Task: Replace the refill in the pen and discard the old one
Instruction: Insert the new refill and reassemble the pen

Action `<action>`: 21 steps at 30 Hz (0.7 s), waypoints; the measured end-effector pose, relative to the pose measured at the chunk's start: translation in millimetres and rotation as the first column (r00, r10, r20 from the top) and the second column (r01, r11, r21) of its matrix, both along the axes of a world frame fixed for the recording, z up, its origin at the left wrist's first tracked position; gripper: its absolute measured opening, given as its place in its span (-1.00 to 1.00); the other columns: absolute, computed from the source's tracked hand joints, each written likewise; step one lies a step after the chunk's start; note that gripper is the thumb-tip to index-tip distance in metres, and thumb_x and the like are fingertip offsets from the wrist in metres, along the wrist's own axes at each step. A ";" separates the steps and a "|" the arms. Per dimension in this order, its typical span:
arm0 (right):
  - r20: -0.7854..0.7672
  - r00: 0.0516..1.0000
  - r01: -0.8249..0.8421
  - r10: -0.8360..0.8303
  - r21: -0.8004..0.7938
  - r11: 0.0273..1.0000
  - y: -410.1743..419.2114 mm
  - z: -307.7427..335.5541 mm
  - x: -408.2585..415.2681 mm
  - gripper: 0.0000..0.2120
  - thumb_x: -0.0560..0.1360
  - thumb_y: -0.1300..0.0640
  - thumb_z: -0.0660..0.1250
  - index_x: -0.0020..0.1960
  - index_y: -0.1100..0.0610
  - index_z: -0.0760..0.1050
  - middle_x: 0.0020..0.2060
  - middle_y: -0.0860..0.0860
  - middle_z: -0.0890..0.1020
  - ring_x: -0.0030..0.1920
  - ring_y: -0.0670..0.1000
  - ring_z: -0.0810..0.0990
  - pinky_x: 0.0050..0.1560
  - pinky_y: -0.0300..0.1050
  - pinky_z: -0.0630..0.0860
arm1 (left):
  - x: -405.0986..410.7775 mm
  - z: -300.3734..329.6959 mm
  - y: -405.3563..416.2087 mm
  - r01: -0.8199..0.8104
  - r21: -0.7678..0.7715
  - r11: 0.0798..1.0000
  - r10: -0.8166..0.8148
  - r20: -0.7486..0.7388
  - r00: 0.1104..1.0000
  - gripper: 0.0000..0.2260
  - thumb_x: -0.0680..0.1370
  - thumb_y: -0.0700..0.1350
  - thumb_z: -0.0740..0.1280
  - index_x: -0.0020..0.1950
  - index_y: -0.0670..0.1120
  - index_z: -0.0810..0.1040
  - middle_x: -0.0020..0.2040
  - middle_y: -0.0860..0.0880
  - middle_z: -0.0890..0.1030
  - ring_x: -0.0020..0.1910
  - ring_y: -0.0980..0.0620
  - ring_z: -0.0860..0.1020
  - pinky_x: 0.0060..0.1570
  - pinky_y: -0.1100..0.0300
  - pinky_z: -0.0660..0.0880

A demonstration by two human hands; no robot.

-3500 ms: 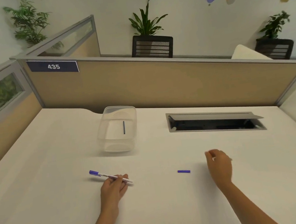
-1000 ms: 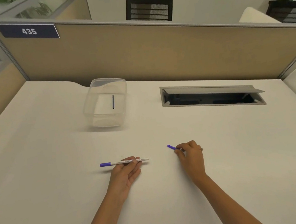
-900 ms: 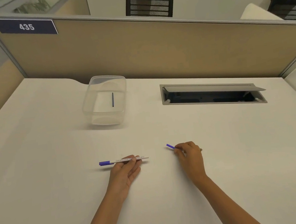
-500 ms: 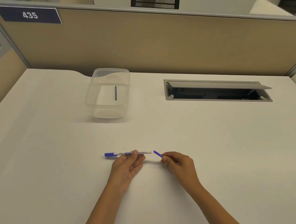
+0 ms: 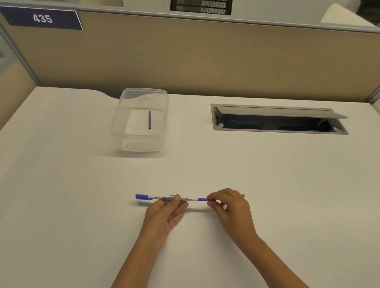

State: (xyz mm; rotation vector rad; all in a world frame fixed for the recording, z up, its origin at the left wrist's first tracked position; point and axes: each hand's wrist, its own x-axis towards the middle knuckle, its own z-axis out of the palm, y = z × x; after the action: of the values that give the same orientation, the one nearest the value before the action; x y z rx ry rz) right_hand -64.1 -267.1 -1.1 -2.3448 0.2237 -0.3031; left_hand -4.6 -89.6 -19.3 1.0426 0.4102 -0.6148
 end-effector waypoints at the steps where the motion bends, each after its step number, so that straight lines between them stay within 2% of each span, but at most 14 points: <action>1: 0.038 0.999 -0.009 0.011 -0.049 0.999 0.0 2.0 0.5 -0.88 0.43 0.24 0.43 -0.09 0.06 0.64 -0.17 -0.02 0.65 -0.15 0.01 0.54 -0.15 -0.22 0.41 | -1.3 0.7 -1.3 0.014 0.001 1.000 -0.014 -0.003 1.000 -0.84 0.47 -0.15 0.40 0.02 -0.16 0.59 -0.15 -0.06 0.74 -0.07 0.03 0.69 -0.16 0.21 0.60; 3: 0.085 0.995 -0.036 0.044 -0.094 0.995 0.3 6.7 1.0 -0.87 0.42 0.25 0.44 -0.10 0.05 0.64 -0.18 -0.03 0.64 -0.16 -0.01 0.53 -0.16 -0.24 0.41 | -5.0 2.3 -4.6 0.026 -0.024 0.999 -0.027 -0.016 1.000 -0.85 0.46 -0.14 0.41 0.00 -0.12 0.60 -0.13 -0.06 0.74 -0.05 0.02 0.69 -0.16 0.19 0.59; 5: 0.068 0.996 -0.051 0.052 -0.018 0.999 0.8 12.5 0.8 -0.87 0.41 0.23 0.44 -0.10 0.02 0.62 -0.18 -0.09 0.64 -0.19 -0.09 0.54 -0.19 -0.26 0.43 | -7.8 6.4 -8.5 0.014 -0.089 0.996 -0.016 -0.026 1.000 -0.90 0.46 -0.16 0.41 -0.05 -0.11 0.60 -0.10 -0.09 0.73 -0.03 -0.03 0.68 -0.18 0.17 0.61; 7: 0.005 1.000 0.014 -0.015 0.194 0.981 -0.8 21.0 -0.3 -0.86 0.40 0.14 0.46 -0.08 -0.03 0.59 -0.21 -0.16 0.65 -0.23 -0.15 0.56 -0.25 -0.34 0.45 | -8.4 13.9 -12.1 0.003 -0.167 0.986 -0.007 -0.021 1.000 -0.93 0.46 -0.20 0.39 -0.07 -0.11 0.61 -0.06 -0.13 0.72 -0.01 -0.08 0.68 -0.18 0.15 0.63; 9: -0.094 0.992 0.118 -0.087 0.420 0.900 -3.5 31.5 -0.6 -0.93 0.41 0.02 0.44 -0.12 -0.07 0.58 -0.29 -0.10 0.67 -0.29 -0.16 0.57 -0.32 -0.32 0.48 | -8.0 22.6 -15.0 0.016 -0.208 0.978 -0.015 0.004 1.000 -0.91 0.47 -0.23 0.37 -0.05 -0.12 0.60 -0.02 -0.16 0.72 0.00 -0.10 0.67 -0.17 0.13 0.63; 10: -0.145 0.985 0.150 -0.090 0.483 0.863 -5.2 36.8 -0.4 -0.93 0.45 -0.04 0.38 -0.16 -0.05 0.58 -0.32 -0.06 0.68 -0.34 -0.14 0.57 -0.38 -0.29 0.48 | -7.8 27.1 -16.1 0.027 -0.213 0.977 -0.023 0.021 1.000 -0.90 0.47 -0.23 0.37 -0.02 -0.13 0.60 0.00 -0.16 0.71 0.01 -0.10 0.67 -0.17 0.14 0.62; 12: -0.228 0.973 0.154 -0.037 0.520 0.840 -9.3 45.2 -0.2 -0.69 0.52 -0.13 0.25 -0.28 0.01 0.58 -0.44 -0.02 0.64 -0.44 -0.09 0.53 -0.47 -0.30 0.43 | -7.2 36.0 -18.2 0.050 -0.202 0.978 -0.039 0.057 0.998 -0.86 0.49 -0.19 0.36 0.03 -0.16 0.58 0.01 -0.16 0.71 0.03 -0.09 0.67 -0.17 0.15 0.62; 14: -0.280 0.960 0.152 0.012 0.554 0.819 -11.3 54.0 0.4 -0.58 0.54 -0.15 0.20 -0.36 0.06 0.54 -0.55 -0.05 0.54 -0.51 -0.08 0.45 -0.51 -0.32 0.37 | -7.3 43.9 -20.7 0.062 -0.180 0.982 -0.046 0.089 0.995 -0.81 0.50 -0.14 0.34 0.07 -0.18 0.58 0.01 -0.16 0.71 0.04 -0.09 0.67 -0.15 0.15 0.62; 17: -0.267 0.963 0.129 0.033 0.567 0.814 -12.9 61.3 0.8 -0.62 0.54 -0.09 0.23 -0.35 0.10 0.51 -0.57 -0.10 0.46 -0.52 -0.11 0.37 -0.48 -0.34 0.32 | -9.3 54.3 -25.1 0.041 -0.133 0.990 -0.022 0.138 0.990 -0.80 0.51 -0.12 0.34 0.06 -0.19 0.59 -0.01 -0.14 0.72 0.01 -0.07 0.67 -0.16 0.17 0.62; 21: -0.132 0.990 0.021 0.058 0.524 0.852 -14.8 72.4 -0.7 -0.84 0.51 0.10 0.32 -0.23 0.11 0.52 -0.47 -0.09 0.55 -0.41 -0.14 0.48 -0.39 -0.38 0.38 | -12.6 67.7 -30.3 -0.012 -0.094 0.995 0.030 0.199 0.980 -0.86 0.52 -0.14 0.34 0.00 -0.17 0.61 -0.05 -0.12 0.73 -0.03 -0.06 0.68 -0.18 0.20 0.62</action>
State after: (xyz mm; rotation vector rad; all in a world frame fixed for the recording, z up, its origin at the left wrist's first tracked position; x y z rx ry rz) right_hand -64.8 -281.9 71.3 -1.8200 0.3104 -0.0475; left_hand -17.2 -119.9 48.4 0.9994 0.2144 -0.4996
